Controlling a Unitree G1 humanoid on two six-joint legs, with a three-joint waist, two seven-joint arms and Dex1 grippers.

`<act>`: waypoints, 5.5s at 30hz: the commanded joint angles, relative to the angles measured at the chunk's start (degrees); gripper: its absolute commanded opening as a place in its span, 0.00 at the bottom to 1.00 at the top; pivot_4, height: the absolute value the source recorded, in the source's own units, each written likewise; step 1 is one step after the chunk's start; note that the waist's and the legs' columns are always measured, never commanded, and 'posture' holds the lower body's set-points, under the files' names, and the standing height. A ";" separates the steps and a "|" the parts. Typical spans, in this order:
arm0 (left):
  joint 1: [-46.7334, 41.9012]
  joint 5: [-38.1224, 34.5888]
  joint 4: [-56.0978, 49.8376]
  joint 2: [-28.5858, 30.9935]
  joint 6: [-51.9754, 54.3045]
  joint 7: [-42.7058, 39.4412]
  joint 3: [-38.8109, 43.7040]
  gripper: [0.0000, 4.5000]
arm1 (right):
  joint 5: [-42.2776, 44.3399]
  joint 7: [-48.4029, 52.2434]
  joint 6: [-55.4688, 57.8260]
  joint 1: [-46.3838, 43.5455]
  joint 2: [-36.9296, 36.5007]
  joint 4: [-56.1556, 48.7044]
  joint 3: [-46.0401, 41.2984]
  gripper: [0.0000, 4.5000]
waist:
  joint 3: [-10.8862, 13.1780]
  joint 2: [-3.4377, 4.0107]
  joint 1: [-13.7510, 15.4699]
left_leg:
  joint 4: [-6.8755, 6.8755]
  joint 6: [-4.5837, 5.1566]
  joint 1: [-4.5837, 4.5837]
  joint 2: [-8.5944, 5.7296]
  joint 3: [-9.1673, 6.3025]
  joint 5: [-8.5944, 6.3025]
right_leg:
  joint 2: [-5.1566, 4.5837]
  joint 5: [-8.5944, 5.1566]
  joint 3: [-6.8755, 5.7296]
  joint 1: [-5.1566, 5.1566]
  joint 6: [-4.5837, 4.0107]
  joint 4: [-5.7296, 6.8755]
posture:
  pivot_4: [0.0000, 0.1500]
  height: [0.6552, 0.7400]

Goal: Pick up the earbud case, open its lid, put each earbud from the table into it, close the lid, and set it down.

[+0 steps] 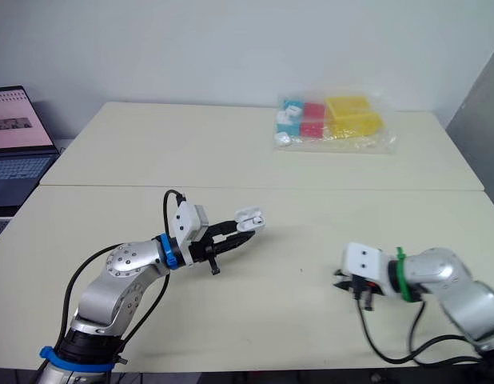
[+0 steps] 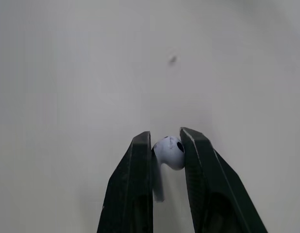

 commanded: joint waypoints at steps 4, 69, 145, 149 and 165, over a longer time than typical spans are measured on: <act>2.67 -1.45 -5.62 1.28 1.54 0.77 1.53 0.18 | -5.31 15.05 -17.66 -4.54 -4.90 12.15 2.33 0.11 | 0.00 0.00 0.00 | 0.00 0.00 0.06 0.02 0.02 0.00 | 0.00 0.00 0.01 0.01 -0.01 0.06 | 1.00 1.00; 4.95 -2.07 -9.09 1.93 3.60 2.57 0.51 0.18 | -18.39 16.63 -0.80 -7.08 -5.61 1.06 6.88 0.49 | 0.11 0.12 0.17 | -0.07 -0.04 0.81 0.01 0.02 0.00 | -0.46 -0.12 -0.04 0.68 -0.11 0.09 | 1.00 1.00; -7.18 -4.93 -1.58 -9.57 1.40 4.26 -0.54 0.18 | 15.01 -37.23 18.35 -10.39 49.66 -10.72 -4.05 0.16 | 0.13 0.04 -0.02 | -0.06 -0.03 0.31 -0.01 -0.13 0.00 | -0.27 -0.09 -0.08 0.40 0.05 0.03 | 1.00 1.00; -7.02 -4.95 -1.75 -9.42 1.52 4.16 -0.55 0.18 | 13.41 -37.50 16.86 -10.53 48.87 -11.02 -3.65 0.47 | 0.13 0.04 -0.02 | -0.07 -0.03 0.27 -0.01 -0.13 0.00 | -0.27 -0.09 -0.07 0.34 0.05 0.04 | 1.00 1.00; -7.02 -4.66 -0.93 -9.07 1.37 4.09 -0.88 0.18 | 21.26 -37.15 23.57 -12.32 42.71 -20.21 -9.40 0.79 | 0.13 0.04 0.03 | -0.06 -0.03 0.12 -0.02 -0.14 0.00 | -0.27 -0.09 -0.08 0.23 0.05 0.03 | 1.00 1.00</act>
